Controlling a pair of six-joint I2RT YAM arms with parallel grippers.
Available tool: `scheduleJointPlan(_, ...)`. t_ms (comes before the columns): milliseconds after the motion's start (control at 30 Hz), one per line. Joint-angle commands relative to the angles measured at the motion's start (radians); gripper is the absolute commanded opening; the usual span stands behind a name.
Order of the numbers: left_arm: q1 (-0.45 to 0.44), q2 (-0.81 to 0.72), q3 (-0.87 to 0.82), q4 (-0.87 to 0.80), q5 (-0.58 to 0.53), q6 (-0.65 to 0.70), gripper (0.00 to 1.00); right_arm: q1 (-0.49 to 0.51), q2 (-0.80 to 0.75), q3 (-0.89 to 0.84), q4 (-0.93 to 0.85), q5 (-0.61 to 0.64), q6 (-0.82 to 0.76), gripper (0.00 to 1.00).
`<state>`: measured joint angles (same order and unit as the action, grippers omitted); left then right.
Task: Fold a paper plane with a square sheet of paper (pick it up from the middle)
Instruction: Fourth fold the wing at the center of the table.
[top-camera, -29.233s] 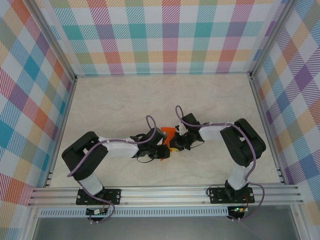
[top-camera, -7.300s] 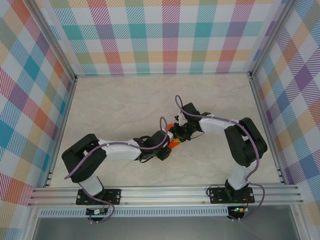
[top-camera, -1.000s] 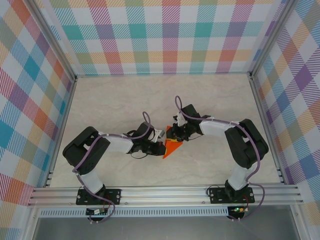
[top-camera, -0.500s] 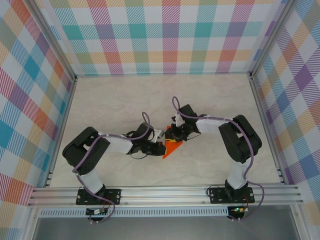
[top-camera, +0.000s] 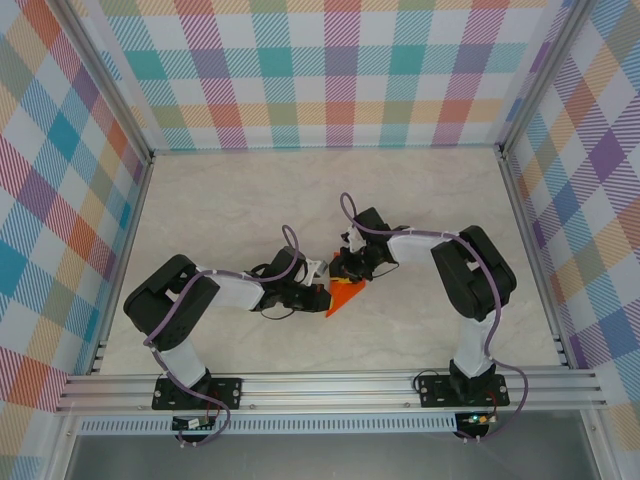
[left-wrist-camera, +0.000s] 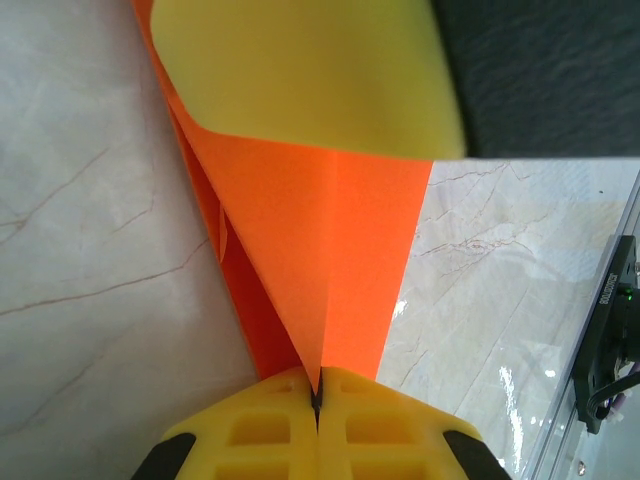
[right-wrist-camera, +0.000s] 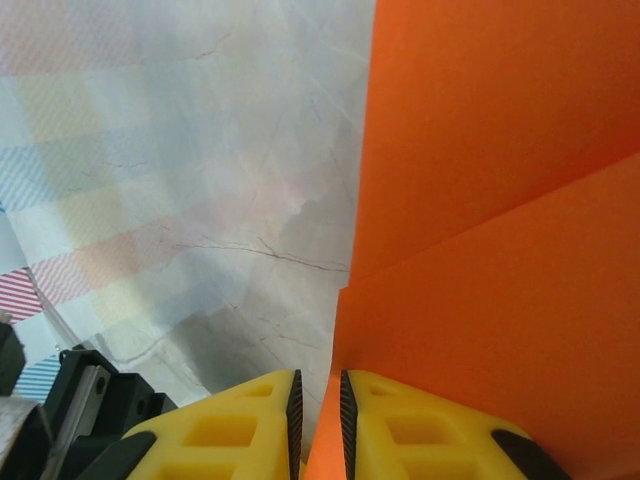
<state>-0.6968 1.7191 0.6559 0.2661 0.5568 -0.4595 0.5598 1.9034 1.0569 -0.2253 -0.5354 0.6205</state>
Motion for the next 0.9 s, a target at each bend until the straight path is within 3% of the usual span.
scheduleJointPlan(0, 0.011, 0.008, -0.017, -0.093, -0.042, 0.006, 0.04, -0.008, 0.021, 0.006, -0.039, 0.047, -0.016, 0.2)
scheduleJointPlan(533, 0.01, -0.092, -0.01, -0.111, -0.06, -0.038, 0.26, -0.008, 0.033, -0.07, -0.004, 0.059, -0.021, 0.17)
scheduleJointPlan(800, 0.007, -0.125, -0.03, -0.046, -0.048, -0.089, 0.29, -0.008, 0.028, -0.092, 0.021, 0.051, -0.019, 0.17)
scheduleJointPlan(867, 0.006, -0.115, -0.023, -0.059, -0.045, -0.086, 0.25, -0.008, 0.028, -0.098, 0.026, 0.051, -0.016, 0.17)
